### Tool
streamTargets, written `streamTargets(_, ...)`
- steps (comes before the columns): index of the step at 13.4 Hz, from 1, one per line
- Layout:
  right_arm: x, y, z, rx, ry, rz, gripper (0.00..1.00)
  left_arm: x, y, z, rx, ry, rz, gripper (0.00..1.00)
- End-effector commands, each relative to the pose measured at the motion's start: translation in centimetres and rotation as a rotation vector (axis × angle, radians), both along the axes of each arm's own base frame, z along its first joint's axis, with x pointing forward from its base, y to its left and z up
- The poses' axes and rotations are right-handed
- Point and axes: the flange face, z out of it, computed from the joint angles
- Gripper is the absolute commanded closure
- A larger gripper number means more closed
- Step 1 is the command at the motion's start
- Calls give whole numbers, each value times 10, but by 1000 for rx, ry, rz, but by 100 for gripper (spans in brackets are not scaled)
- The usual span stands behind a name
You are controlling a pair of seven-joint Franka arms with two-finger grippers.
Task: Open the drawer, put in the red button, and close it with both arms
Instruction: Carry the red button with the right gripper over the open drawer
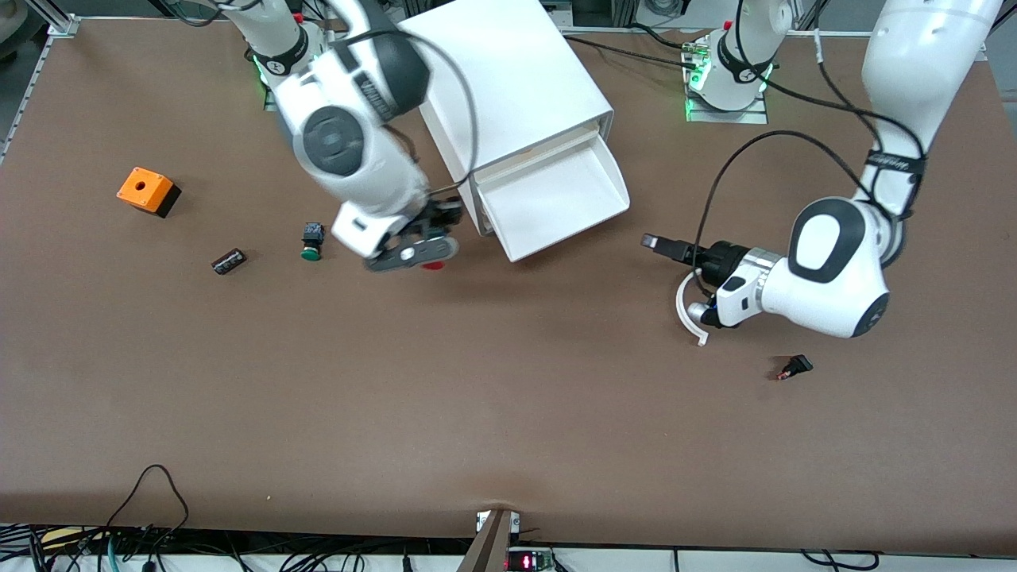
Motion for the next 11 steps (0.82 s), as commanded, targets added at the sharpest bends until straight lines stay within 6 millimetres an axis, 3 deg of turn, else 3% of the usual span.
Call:
streamTargets(1, -19, 67, -5, -24, -22, -62, 100, -6, 9, 50, 183, -131, -109, 0)
streamTargets(4, -36, 115, -10, -21, -48, -99, 100, -5, 24, 82, 373, -242, -164, 0)
streamTargets(6, -50, 139, -23, -37, -67, -118, 100, 9, 29, 103, 511, -335, -218, 0)
streamTargets(9, -73, 164, -51, -79, -70, -158, 100, 15, 32, 119, 600, -395, -273, 0)
streamTargets(11, -78, 171, -59, -76, -68, -198, 100, 24, 27, 148, 607, -462, -272, 0)
